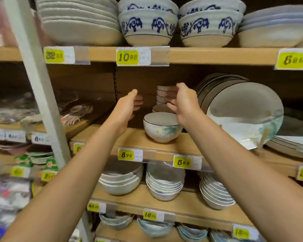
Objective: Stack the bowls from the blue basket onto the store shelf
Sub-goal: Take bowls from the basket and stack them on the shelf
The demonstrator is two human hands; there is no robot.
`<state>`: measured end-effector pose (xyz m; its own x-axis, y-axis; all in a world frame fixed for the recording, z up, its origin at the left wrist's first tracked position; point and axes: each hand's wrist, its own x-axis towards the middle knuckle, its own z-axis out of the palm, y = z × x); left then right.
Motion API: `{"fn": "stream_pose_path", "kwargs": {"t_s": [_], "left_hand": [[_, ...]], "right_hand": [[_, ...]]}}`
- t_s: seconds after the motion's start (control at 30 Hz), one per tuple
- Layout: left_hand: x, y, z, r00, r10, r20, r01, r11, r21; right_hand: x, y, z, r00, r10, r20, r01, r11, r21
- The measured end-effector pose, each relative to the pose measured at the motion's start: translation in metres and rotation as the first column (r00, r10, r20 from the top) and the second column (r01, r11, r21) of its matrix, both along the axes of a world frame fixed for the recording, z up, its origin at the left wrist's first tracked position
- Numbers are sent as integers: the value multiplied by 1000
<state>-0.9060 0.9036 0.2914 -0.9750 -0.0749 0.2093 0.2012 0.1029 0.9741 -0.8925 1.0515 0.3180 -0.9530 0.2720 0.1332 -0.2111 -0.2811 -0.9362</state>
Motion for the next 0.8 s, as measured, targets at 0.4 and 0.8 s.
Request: {"fn": "stream_pose_path", "kwargs": {"t_s": [0.4,0.8], "left_hand": [[165,-106,-50,975,222,-21,-214,958,189],[252,-288,-139,933,319,169,-349,917,192]], "right_hand": [[111,-80,-81,941,328,83,-330,944,18],[165,-262,-167,827,465,316,-507,860,62]]}}
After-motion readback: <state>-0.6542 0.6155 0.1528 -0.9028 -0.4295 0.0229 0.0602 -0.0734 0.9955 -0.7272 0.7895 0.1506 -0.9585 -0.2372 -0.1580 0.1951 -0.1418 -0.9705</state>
